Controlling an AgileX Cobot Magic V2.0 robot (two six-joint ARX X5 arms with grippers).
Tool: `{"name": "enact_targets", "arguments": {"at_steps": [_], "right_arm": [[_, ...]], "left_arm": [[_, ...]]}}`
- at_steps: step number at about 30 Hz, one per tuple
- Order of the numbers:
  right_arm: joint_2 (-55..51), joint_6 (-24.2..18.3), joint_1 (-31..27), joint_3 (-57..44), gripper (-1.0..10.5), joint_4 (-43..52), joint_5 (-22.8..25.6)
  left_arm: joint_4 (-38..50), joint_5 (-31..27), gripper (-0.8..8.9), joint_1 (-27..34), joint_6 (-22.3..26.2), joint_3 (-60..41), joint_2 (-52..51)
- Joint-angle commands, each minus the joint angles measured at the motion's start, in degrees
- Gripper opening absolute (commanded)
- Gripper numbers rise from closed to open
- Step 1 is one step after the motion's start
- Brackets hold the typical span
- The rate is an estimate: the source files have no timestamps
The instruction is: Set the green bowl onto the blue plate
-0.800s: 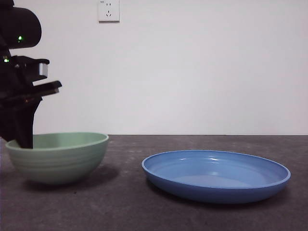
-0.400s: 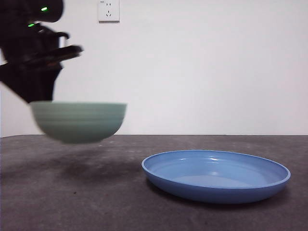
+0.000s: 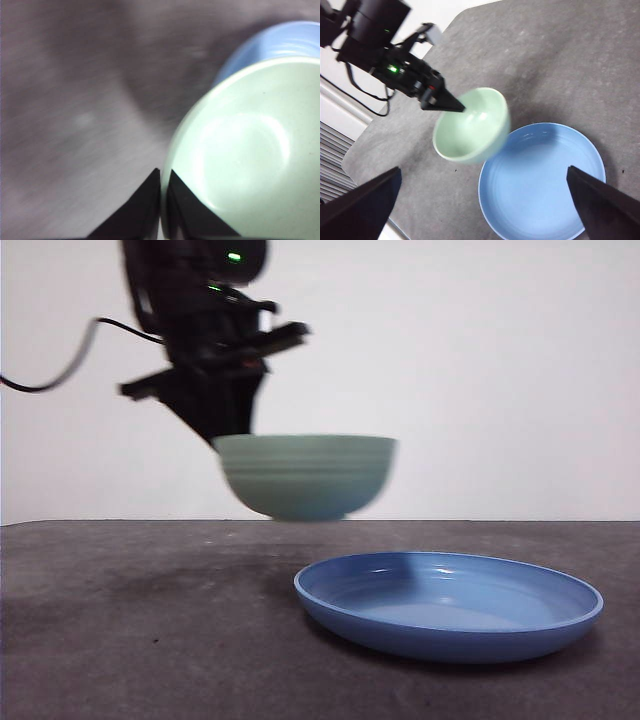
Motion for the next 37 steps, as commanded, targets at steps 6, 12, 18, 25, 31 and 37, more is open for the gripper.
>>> {"name": "enact_targets", "arguments": {"at_steps": [6, 12, 18, 25, 31, 37], "right_arm": [[0.28, -0.24, 0.13, 0.94, 6.3, 0.59, -0.04], [0.28, -0.24, 0.13, 0.94, 6.3, 0.57, -0.04], [0.28, -0.24, 0.13, 0.94, 6.3, 0.55, -0.04], [0.28, -0.22, 0.13, 0.94, 6.3, 0.55, -0.04], [0.28, -0.22, 0.13, 0.94, 6.3, 0.31, -0.04], [0.28, -0.20, 0.13, 0.94, 6.3, 0.31, -0.02]], "left_arm": [[6.01, -0.02, 0.09, -6.01, -2.29, 3.50, 6.29], [9.53, -0.02, 0.09, -9.20, -2.93, 3.50, 8.98], [9.51, 1.90, 0.09, -10.40, -2.93, 3.50, 12.00], [9.68, 1.64, 0.09, -10.40, -2.64, 3.50, 12.09], [10.23, 1.64, 1.91, -10.21, -2.67, 3.61, 12.09], [7.32, 1.64, 4.61, -9.22, -1.05, 7.21, 9.09]]}}
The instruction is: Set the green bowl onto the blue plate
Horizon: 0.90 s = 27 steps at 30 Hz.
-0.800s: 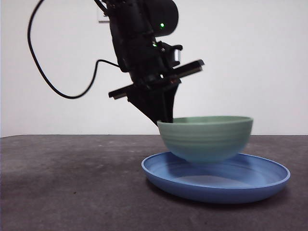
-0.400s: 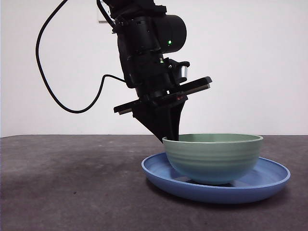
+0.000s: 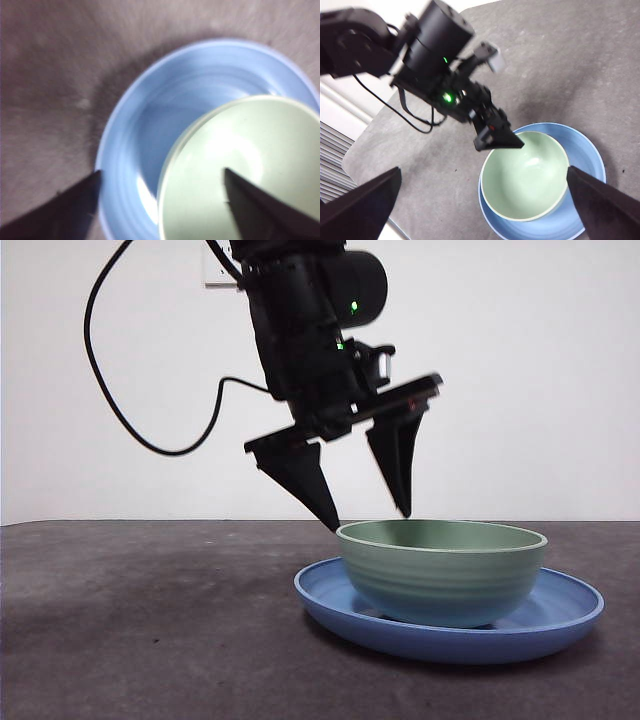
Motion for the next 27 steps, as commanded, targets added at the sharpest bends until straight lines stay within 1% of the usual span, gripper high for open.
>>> {"name": "enact_targets", "arguments": {"at_steps": [1, 4, 7, 9, 12, 14, 16, 20, 25, 27], "right_arm": [[0.28, -0.22, 0.13, 0.94, 6.3, 0.37, -0.02], [0.28, -0.22, 0.13, 0.94, 6.3, 0.39, 0.00], [0.28, -0.22, 0.13, 0.94, 6.3, 0.35, -0.02], [0.28, -0.22, 0.13, 0.94, 6.3, 0.35, -0.02], [0.28, -0.22, 0.13, 0.94, 6.3, 0.22, -0.02], [0.28, -0.22, 0.13, 0.94, 6.3, 0.11, -0.02], [0.28, -0.22, 0.13, 0.94, 6.3, 0.13, -0.02], [0.28, -0.24, 0.13, 0.94, 6.3, 0.22, 0.00], [0.28, -0.24, 0.13, 0.94, 6.3, 0.26, 0.00], [0.28, -0.24, 0.13, 0.94, 6.3, 0.26, -0.02]], "left_arm": [[-1.68, -0.02, 4.74, 0.15, 2.05, 1.66, -3.06], [-4.61, -0.04, 4.74, 1.77, 4.04, 1.66, -9.51], [-7.89, -0.04, 4.83, 4.22, 6.10, 1.64, -18.25], [-10.64, -0.04, 5.37, 5.77, 8.02, 1.60, -23.89], [-16.11, -0.04, 5.38, 8.44, 10.95, 1.01, -31.39], [-17.90, 0.00, 5.36, 10.54, 12.00, -0.68, -36.46], [-17.22, 0.04, 5.36, 12.20, 13.00, -3.91, -41.33], [-14.95, 0.24, 5.36, 14.34, 13.40, -10.47, -49.42], [-11.32, 0.48, 5.36, 14.97, 13.38, -19.26, -58.95], [-9.51, 2.97, 5.36, 14.97, 13.38, -23.34, -62.93]]}}
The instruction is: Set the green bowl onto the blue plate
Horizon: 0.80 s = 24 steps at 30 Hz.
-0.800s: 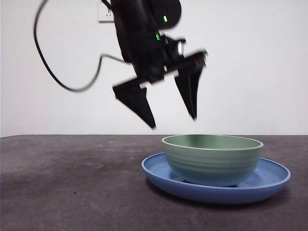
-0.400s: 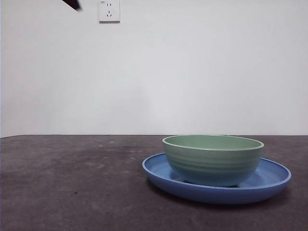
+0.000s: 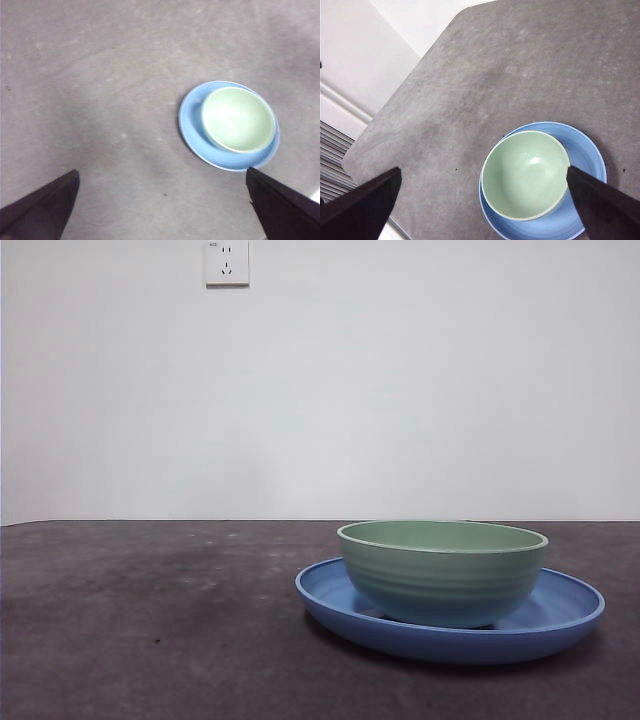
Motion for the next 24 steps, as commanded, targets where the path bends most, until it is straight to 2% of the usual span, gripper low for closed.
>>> {"name": "enact_targets", "arguments": {"at_steps": [1, 4, 6, 15, 24], "right_arm": [[0.28, -0.24, 0.13, 0.94, 6.3, 0.44, -0.02], [0.28, -0.24, 0.13, 0.94, 6.3, 0.39, -0.04], [0.28, -0.24, 0.13, 0.94, 6.3, 0.35, -0.04], [0.28, -0.24, 0.13, 0.94, 6.3, 0.09, -0.04], [0.28, 0.33, 0.13, 0.94, 6.3, -0.48, -0.04]], "left_arm": [[2.67, 4.00, 5.36, -0.24, 0.70, -4.15, -4.02], [5.29, 11.30, 5.35, -0.24, 0.70, -10.16, -9.29], [5.81, 13.35, 5.35, -0.24, -0.04, -13.73, -12.24], [5.62, 13.64, 5.35, -0.24, -3.21, -23.82, -19.80], [6.08, 13.64, 5.35, -0.24, -3.26, -24.70, -20.57]]}}
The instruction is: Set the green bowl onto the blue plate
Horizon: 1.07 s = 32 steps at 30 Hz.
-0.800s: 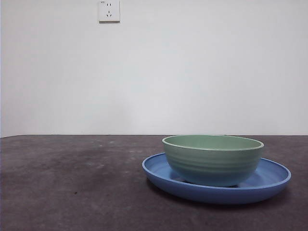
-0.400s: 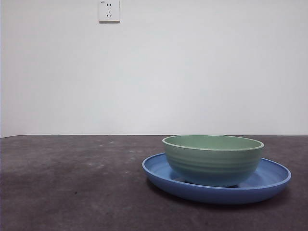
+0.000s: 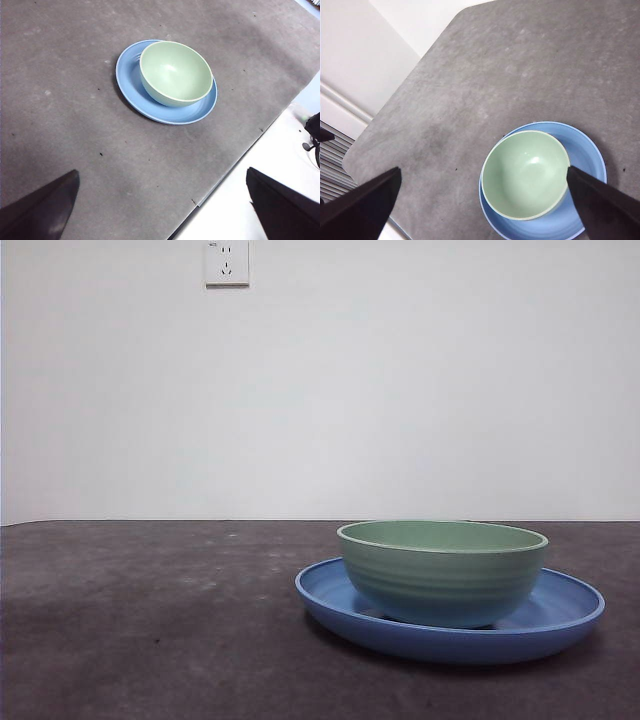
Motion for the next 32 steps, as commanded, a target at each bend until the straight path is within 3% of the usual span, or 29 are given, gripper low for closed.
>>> {"name": "enact_targets", "arguments": {"at_steps": [1, 11, 23, 32], "right_arm": [[0.31, 0.68, 0.13, 0.94, 6.3, -0.87, 0.02], [9.20, 1.07, -0.11, 0.94, 6.3, -9.16, 3.10], [29.33, -2.86, -1.36, 0.94, 6.3, -4.92, 5.40], [39.04, -3.82, -2.40, 0.94, 3.7, 1.90, 5.60]], "left_arm": [[0.81, 0.39, 5.35, -0.24, -0.20, 0.44, 0.26], [0.74, 0.39, 5.35, -0.24, -0.20, 0.44, 0.26], [0.79, 0.39, 5.35, -0.24, -0.33, 0.44, 0.26], [0.76, 0.39, 5.35, -0.24, -0.35, 0.44, 0.26]]}}
